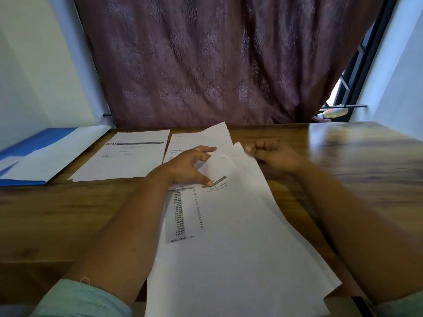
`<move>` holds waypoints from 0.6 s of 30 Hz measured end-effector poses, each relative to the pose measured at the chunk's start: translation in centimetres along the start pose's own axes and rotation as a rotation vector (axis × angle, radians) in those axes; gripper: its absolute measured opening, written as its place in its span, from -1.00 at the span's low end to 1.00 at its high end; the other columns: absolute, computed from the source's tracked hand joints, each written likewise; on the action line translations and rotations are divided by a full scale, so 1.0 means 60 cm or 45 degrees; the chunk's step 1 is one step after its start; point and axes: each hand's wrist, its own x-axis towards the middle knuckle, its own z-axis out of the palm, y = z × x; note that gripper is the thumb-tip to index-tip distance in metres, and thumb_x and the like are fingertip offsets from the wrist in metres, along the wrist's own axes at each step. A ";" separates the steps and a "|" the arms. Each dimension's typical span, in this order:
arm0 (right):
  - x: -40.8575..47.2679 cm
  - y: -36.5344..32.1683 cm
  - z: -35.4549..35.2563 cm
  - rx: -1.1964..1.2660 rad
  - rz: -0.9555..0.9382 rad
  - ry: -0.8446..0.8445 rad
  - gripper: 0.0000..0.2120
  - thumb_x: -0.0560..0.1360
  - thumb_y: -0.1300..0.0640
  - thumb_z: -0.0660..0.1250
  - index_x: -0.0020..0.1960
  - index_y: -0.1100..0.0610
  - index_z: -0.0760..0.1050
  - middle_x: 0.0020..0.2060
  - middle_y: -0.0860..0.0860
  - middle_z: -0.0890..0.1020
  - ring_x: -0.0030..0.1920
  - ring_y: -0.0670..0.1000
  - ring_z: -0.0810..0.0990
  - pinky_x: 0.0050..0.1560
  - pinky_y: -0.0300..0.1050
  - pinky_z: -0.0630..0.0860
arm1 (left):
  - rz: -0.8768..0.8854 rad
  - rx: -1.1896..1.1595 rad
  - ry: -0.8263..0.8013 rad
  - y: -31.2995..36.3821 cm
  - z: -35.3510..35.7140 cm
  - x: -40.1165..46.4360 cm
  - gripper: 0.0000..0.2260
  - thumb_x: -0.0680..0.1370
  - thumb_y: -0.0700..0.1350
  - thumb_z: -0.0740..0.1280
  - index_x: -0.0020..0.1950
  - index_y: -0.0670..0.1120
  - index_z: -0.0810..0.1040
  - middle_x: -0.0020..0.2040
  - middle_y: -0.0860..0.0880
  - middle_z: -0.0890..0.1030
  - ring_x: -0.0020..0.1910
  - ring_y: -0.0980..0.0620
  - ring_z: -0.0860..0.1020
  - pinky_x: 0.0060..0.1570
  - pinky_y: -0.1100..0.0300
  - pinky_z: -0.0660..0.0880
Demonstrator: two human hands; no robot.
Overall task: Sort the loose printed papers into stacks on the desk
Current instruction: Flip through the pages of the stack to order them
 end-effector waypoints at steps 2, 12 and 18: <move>-0.005 -0.011 -0.001 0.238 0.042 -0.172 -0.55 0.56 -0.15 0.17 0.06 0.19 0.63 -0.16 0.13 0.67 -0.18 0.04 0.64 -0.15 -0.11 0.62 | -0.012 -0.099 -0.038 0.000 0.000 0.002 -0.47 0.37 -0.21 0.58 0.25 0.08 0.49 0.28 0.13 0.57 0.21 0.12 0.55 0.13 0.14 0.55; 0.025 0.045 -0.058 -0.930 -0.011 0.143 -0.83 0.59 -0.02 0.28 -0.04 0.02 0.61 -0.09 -0.04 0.64 -0.07 -0.04 0.58 -0.10 -0.21 0.43 | 0.127 -0.075 -0.194 -0.005 -0.007 0.006 -0.86 0.44 -0.31 0.49 -0.18 -0.07 0.72 -0.23 0.10 0.65 -0.23 0.17 0.60 -0.20 0.30 0.51; 0.014 0.036 -0.055 -0.869 -0.074 -0.001 -0.91 0.48 0.07 0.45 -0.02 0.03 0.66 -0.11 -0.09 0.67 -0.06 -0.09 0.59 -0.02 -0.21 0.46 | 0.160 -0.005 -0.201 -0.007 -0.008 0.012 -0.83 0.44 -0.29 0.51 -0.20 0.00 0.71 -0.22 0.11 0.66 -0.21 0.15 0.61 -0.17 0.27 0.51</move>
